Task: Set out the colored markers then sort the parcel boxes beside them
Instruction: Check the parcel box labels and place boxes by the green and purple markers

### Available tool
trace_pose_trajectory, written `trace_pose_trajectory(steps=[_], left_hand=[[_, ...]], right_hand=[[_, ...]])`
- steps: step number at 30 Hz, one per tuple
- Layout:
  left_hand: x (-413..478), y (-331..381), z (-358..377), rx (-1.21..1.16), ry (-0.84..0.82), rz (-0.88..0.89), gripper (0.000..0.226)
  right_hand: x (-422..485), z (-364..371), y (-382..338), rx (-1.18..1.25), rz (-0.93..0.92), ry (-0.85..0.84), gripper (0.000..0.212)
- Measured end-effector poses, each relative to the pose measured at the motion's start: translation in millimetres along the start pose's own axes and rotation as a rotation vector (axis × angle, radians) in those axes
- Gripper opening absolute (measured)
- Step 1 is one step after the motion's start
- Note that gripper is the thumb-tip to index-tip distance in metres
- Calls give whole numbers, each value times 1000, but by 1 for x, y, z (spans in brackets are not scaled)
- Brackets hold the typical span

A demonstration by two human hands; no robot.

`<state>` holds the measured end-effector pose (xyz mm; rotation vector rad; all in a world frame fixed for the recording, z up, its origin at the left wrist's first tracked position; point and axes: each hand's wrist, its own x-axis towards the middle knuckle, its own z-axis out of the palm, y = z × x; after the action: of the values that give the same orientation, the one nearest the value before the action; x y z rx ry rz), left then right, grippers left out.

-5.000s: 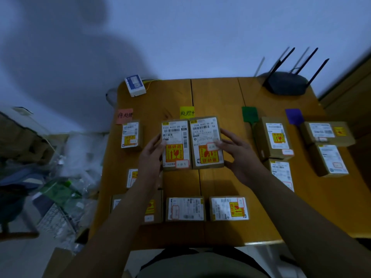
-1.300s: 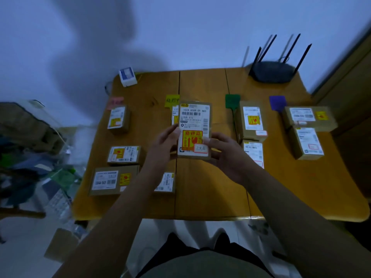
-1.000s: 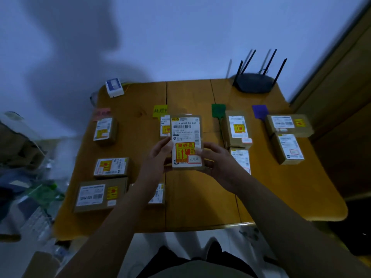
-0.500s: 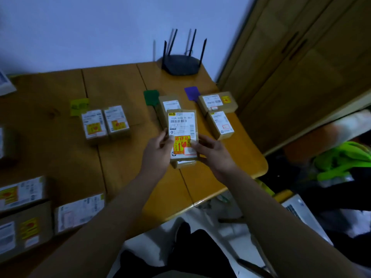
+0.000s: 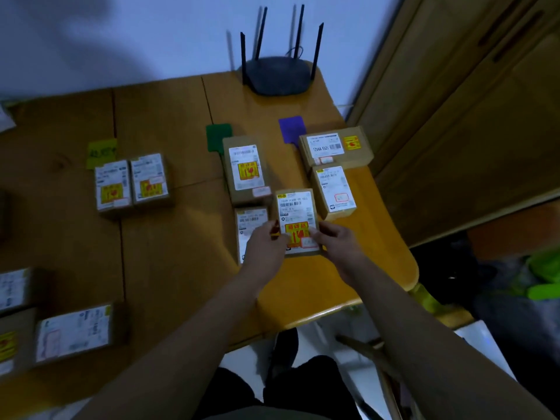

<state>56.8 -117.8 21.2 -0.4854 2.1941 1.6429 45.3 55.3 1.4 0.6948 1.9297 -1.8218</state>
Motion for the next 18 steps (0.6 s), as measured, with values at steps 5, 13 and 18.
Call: trace_pose_trajectory(steps=[5,13,18], left_hand=[[23,-10,8,67,235,-70,34],[47,-46,-21,-8,292,-491,43],[45,-59,-11,-165,315,-446,40]], right_hand=[[38,-9,13,-54,66,-80,33],[63,-4,25,-162,129,-133,33],[64,-1,28,-257,82,-112,32]])
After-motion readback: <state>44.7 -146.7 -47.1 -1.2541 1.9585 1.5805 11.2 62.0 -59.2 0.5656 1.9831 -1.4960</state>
